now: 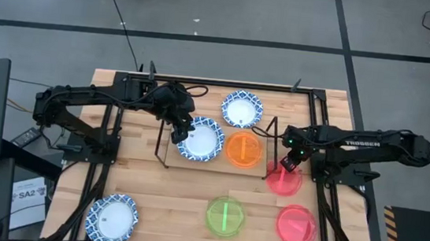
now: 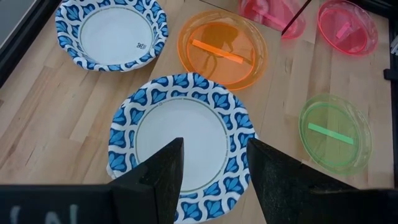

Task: Place and stack plates onto a shelf
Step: Stack the pink plate on top of the orange plate on the shelf

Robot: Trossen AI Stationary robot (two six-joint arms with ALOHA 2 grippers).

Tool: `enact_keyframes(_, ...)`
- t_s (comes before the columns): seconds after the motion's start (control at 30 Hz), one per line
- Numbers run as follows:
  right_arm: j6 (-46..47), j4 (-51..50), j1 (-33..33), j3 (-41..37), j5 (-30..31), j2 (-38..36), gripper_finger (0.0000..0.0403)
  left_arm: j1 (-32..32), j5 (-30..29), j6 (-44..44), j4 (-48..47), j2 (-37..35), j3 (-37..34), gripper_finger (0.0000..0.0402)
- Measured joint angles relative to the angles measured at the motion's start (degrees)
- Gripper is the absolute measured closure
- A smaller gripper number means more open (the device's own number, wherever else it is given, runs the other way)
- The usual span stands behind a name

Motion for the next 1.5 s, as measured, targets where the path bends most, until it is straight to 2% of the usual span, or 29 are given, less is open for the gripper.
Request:
enact_keyframes(0.57, -0.8, -14.6, -0.1, 11.8, 0.7, 0.0, 0.0395, 0.0, 0.0, 0.0, 0.0, 0.0, 0.0, 0.0219)
enact_keyframes(1.5, -1.0, -38.0, -0.1, 38.1, 13.9, -0.1, 0.0396, 0.0, 0.0, 0.1, 0.0, 0.0, 0.0, 0.0219)
